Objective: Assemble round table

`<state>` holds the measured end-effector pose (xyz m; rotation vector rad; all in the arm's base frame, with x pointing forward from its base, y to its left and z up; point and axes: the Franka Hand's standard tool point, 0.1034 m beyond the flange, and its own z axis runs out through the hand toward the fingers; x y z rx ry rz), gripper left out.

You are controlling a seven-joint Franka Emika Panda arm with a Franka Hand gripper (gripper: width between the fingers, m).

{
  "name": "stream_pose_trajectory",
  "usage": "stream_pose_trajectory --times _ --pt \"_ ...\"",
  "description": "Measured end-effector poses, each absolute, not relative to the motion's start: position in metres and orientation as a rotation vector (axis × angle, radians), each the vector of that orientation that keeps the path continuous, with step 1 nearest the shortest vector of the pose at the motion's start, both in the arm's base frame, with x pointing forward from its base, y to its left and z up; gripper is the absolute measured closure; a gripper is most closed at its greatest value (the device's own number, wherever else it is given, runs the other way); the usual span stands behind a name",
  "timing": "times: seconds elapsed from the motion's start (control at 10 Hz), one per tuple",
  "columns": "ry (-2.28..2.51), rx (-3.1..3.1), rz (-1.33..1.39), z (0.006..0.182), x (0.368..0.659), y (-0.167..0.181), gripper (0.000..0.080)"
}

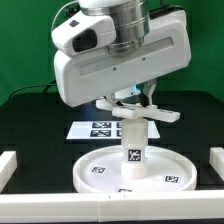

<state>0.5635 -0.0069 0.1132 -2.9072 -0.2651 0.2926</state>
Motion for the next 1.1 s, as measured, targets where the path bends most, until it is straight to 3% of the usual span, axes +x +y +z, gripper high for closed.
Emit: stream_pose_trajectory --times 0.3,0.4,0.5,0.6,0.7,0.9,1.1 --pt "-0.042 -2.908 0.31 0.114 0.563 -0.006 0.048" --pt "-0.046 -2.909 0.31 0.114 0.563 -0.006 0.0423" --pt "-0.047 -2.909 0.31 0.113 0.563 -0.005 0.0423" --pt "-0.059 -2.909 0.307 0.114 0.564 -0.006 0.0237" --pt "-0.119 -2.909 0.289 0.119 0.565 -0.008 0.0174" --pt "-0.13 -2.912 0.266 0.134 0.567 -0.013 0.0155" --pt "-0.15 -2.909 0.263 0.137 0.567 -0.012 0.0151"
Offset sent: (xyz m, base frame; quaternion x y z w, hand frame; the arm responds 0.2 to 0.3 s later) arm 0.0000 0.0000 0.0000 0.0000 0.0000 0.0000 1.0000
